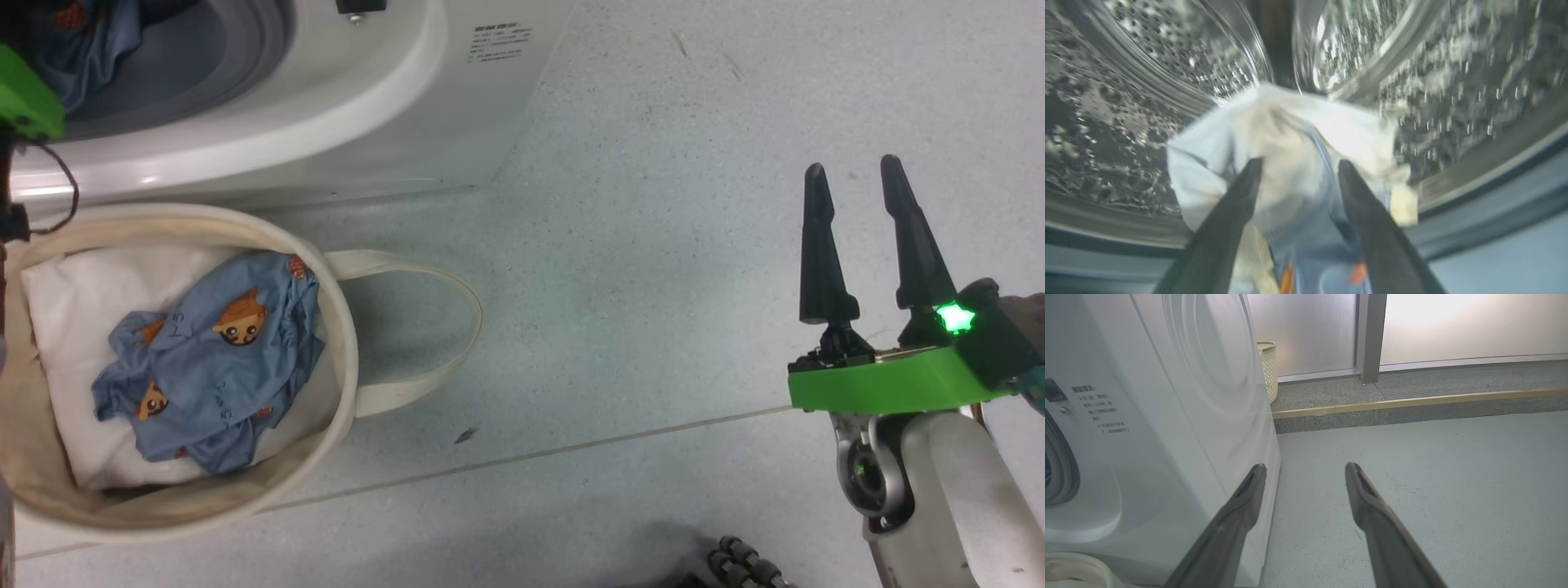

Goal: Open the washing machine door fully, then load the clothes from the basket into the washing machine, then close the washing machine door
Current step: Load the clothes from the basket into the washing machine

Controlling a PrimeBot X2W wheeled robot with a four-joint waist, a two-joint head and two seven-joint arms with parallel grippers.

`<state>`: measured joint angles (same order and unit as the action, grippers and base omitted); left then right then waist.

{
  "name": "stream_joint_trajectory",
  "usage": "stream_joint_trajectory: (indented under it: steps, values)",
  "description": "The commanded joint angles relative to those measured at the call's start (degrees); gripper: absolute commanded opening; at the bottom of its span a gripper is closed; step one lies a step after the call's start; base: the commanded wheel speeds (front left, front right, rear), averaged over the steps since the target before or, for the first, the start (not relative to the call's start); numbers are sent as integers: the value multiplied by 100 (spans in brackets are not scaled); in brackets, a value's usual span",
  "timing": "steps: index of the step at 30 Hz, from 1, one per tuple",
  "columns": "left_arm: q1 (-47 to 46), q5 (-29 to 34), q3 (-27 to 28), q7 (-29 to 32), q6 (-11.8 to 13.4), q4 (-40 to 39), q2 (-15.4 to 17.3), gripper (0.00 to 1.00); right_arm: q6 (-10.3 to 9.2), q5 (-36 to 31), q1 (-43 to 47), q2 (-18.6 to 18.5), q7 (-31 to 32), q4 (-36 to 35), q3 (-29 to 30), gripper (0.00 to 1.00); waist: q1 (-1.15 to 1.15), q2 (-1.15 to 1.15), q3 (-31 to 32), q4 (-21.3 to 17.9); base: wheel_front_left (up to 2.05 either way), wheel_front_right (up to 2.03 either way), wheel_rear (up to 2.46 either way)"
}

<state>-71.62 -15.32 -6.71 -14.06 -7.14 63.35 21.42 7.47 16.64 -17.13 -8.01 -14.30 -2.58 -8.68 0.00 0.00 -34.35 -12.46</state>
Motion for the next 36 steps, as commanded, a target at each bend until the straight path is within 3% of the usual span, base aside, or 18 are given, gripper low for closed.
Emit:
stream_joint_trajectory:
  steps: [1,8,18,29,36]
  values:
    - [-184,177,-67,81,-23,55,271,100,2,-41,101,-24,-70,-148,-110,100,0,0,7,2,0,0,0]
    - [-484,402,-436,1232,30,911,113,100,2,-17,72,-23,-70,-110,-134,100,0,0,87,20,0,0,0]
    - [-263,250,-389,48,78,831,-77,100,2,88,7,-1,-70,19,-157,100,0,0,400,131,0,0,0]
    - [1742,-290,130,-92,-25,-950,-359,100,2,325,-75,-62,-70,407,-464,100,0,0,1271,538,0,0,0]
    - [2829,-411,54,-93,-33,-1769,-542,100,2,467,-29,-200,-70,625,-573,100,0,0,1774,820,0,0,0]
